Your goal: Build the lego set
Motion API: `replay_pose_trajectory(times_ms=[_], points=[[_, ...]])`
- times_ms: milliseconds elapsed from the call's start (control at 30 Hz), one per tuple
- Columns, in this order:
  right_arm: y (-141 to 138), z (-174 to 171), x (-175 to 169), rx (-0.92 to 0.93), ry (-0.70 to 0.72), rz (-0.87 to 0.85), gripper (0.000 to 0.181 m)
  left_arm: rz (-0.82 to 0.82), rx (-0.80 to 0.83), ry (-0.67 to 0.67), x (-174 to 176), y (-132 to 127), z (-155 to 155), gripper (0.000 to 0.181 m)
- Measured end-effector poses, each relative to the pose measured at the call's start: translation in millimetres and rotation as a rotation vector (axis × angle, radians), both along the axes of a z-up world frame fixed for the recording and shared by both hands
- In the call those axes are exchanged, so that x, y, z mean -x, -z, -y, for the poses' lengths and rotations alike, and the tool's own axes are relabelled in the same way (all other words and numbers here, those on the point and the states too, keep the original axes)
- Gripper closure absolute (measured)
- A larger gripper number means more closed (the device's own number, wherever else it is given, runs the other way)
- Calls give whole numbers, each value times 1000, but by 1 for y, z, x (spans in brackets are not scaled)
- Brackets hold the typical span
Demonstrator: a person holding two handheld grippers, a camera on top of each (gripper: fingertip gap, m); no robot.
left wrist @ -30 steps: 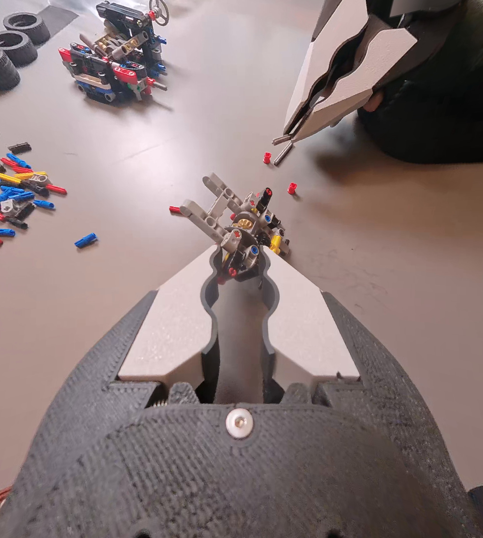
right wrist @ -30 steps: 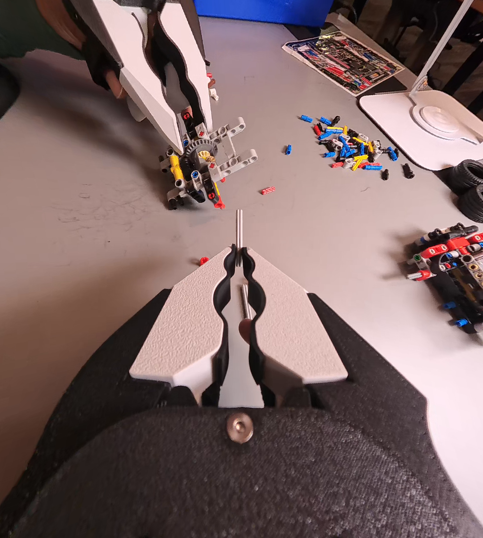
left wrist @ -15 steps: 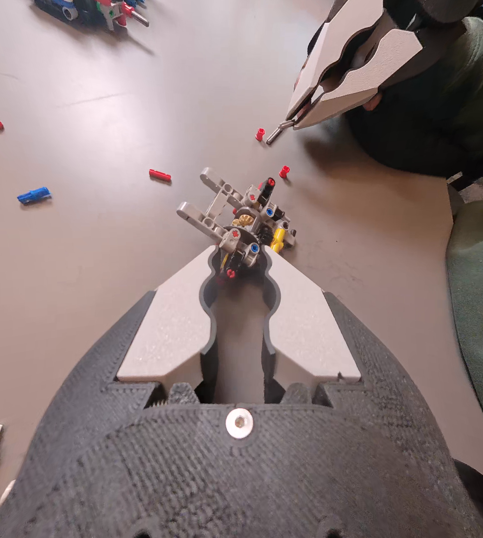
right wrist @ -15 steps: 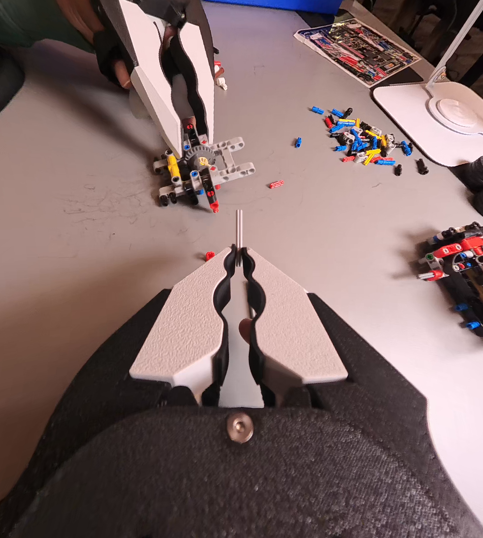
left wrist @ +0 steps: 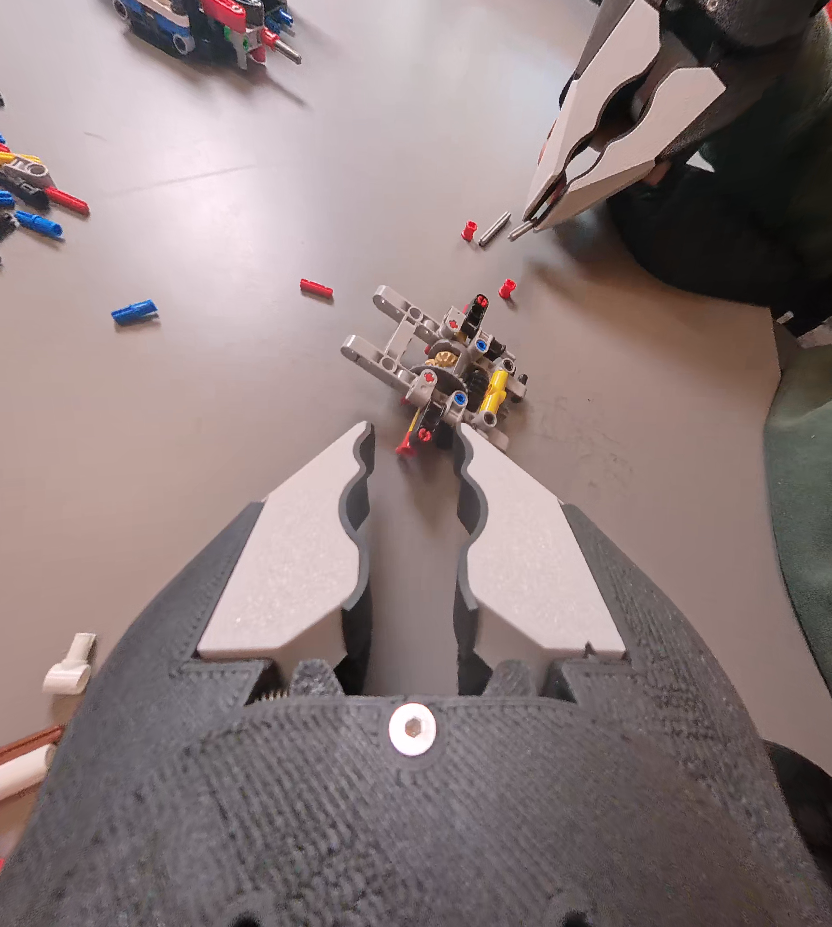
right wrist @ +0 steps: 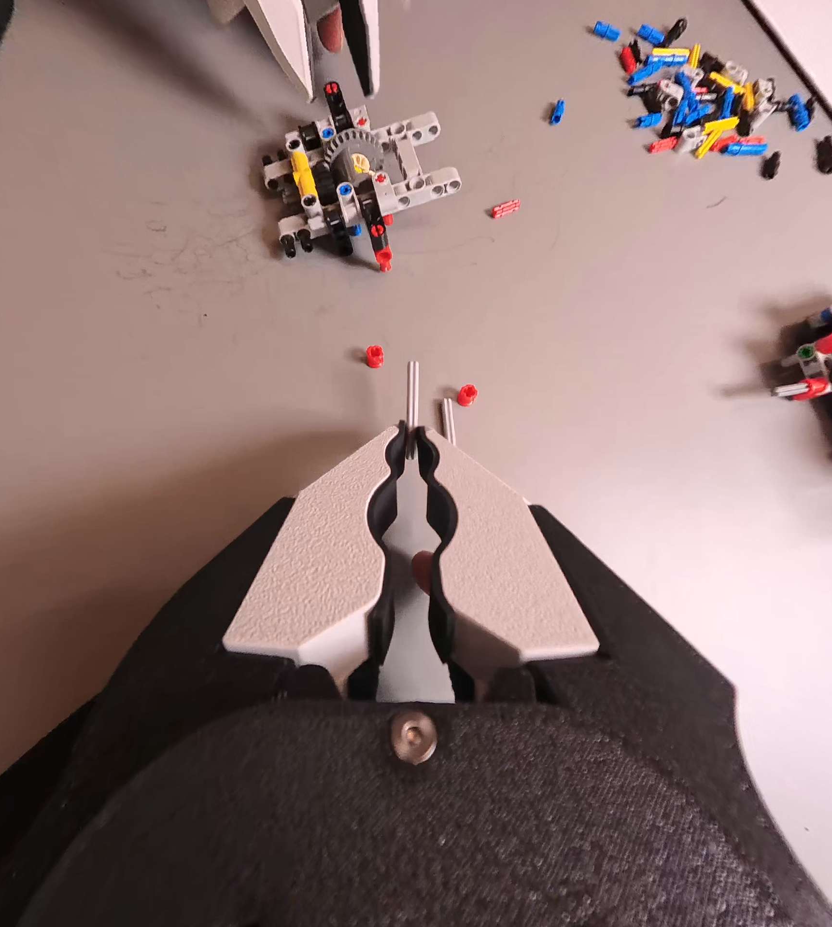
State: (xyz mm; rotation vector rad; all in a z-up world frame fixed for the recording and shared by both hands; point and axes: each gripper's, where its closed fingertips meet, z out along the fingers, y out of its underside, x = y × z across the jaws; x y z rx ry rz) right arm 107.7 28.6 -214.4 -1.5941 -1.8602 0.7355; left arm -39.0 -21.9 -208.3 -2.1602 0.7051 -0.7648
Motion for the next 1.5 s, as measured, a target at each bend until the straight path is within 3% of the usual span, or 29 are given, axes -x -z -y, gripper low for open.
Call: replay_pose_trajectory(times_ms=[300, 567, 1000, 1200, 1333, 1500], points=[[13, -2, -2, -164, -8, 117, 179, -50, -22, 34, -5, 9, 0, 168], [11, -2, 0, -141, -8, 87, 179, -8, 13, 60, -8, 9, 3, 175], [11, 0, 1, -145, -20, 75, 179, -12, 14, 45, -1, 8, 1, 171], [11, -2, 1, -159, -20, 74, 179, -83, -85, -47, 16, -20, -9, 163], [11, -2, 1, -164, -21, 69, 179, -162, -184, 39, -15, -37, -14, 163], [11, -3, 2, -170, -17, 53, 178, -264, -173, 191, -61, -19, -20, 161]])
